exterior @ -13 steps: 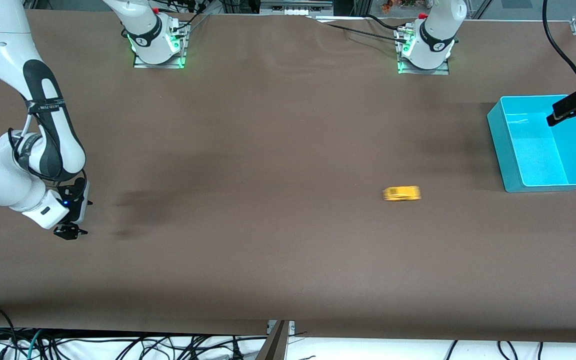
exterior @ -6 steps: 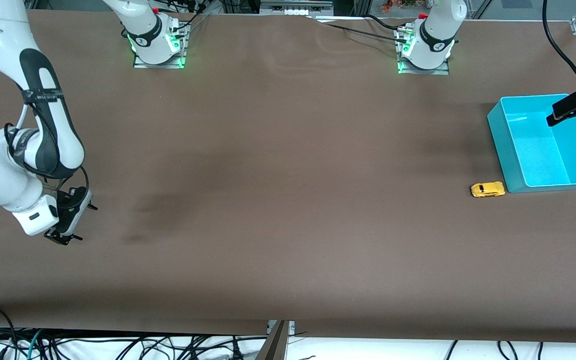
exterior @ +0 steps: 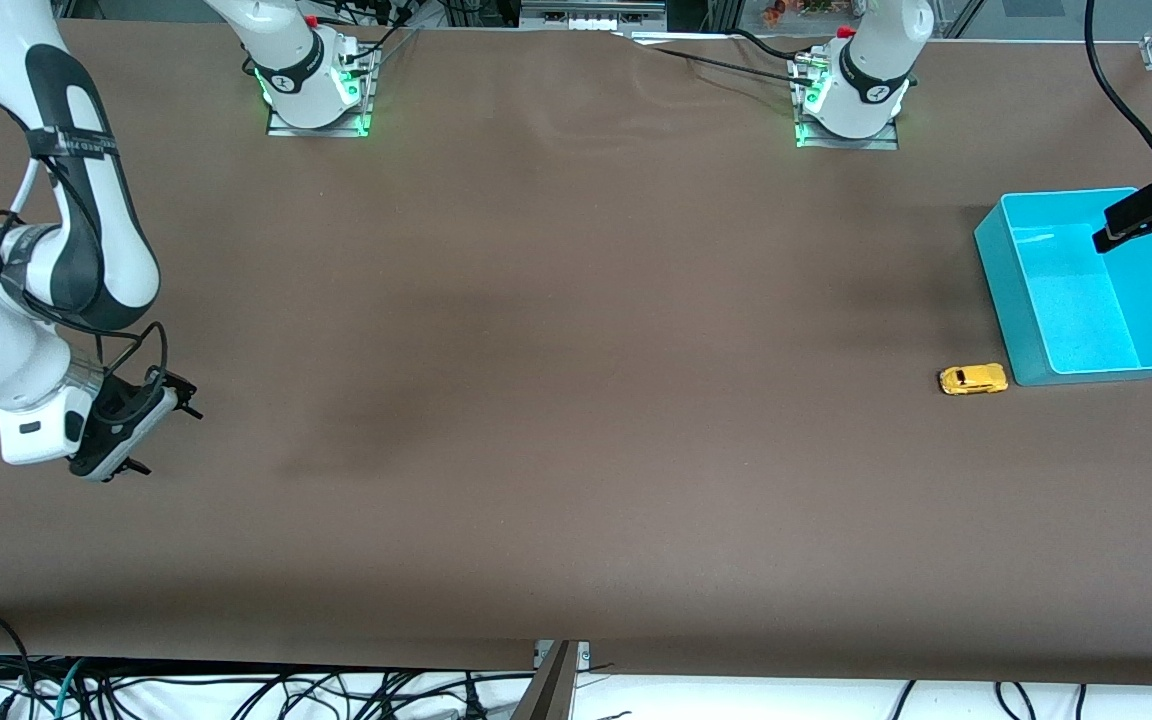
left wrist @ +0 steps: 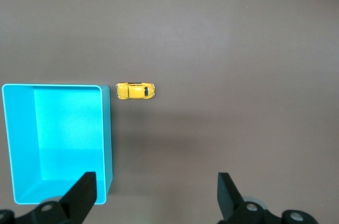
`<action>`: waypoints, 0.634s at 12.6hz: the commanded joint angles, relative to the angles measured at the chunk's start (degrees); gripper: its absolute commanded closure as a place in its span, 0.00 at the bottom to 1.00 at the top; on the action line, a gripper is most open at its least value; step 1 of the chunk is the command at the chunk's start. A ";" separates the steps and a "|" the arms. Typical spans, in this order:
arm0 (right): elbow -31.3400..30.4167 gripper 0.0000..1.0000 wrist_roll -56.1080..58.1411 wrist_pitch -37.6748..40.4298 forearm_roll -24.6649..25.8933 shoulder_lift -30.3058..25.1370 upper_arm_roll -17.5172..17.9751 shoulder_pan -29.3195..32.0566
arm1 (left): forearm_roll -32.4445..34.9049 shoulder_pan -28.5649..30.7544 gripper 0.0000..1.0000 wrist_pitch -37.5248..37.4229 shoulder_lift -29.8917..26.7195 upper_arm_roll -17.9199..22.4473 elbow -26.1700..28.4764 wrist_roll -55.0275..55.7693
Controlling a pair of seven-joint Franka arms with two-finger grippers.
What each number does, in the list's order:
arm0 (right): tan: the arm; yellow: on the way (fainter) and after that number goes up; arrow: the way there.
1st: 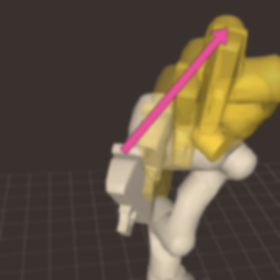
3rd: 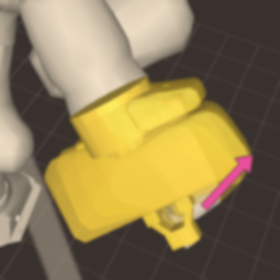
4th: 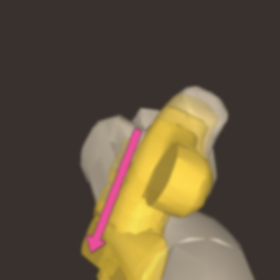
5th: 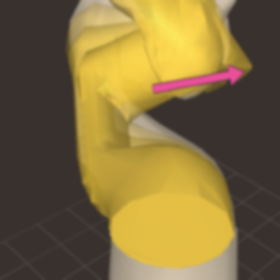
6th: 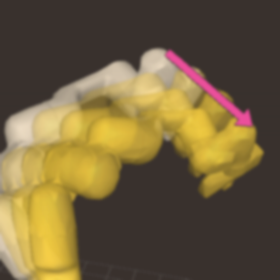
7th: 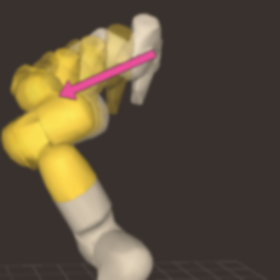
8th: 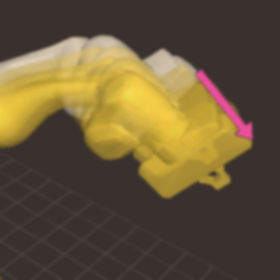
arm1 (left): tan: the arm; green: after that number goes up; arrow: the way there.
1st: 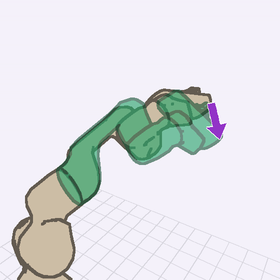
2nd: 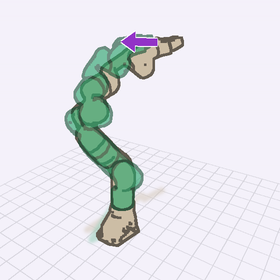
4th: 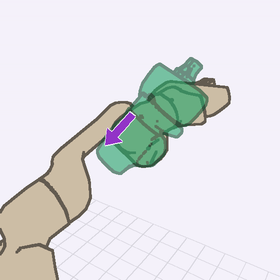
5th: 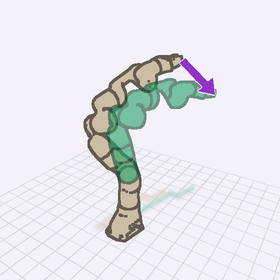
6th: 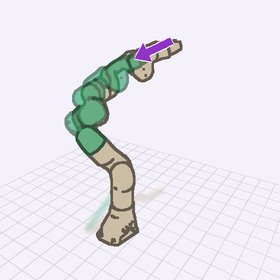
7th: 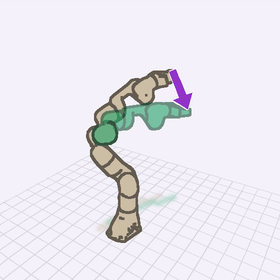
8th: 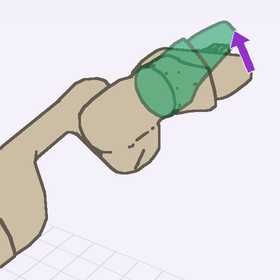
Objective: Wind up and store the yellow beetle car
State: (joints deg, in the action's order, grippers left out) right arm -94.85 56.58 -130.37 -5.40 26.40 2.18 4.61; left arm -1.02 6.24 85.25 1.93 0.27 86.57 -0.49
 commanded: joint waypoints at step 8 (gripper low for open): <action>7.65 0.00 -43.54 25.66 1.18 -7.23 0.19 -4.43 | -1.09 0.44 0.00 -0.97 0.53 -0.27 -1.49 0.32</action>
State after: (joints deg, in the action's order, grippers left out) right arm -89.72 19.29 -110.30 -4.80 20.47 2.25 0.71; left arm -1.02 6.24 85.25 1.95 0.25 86.57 -0.49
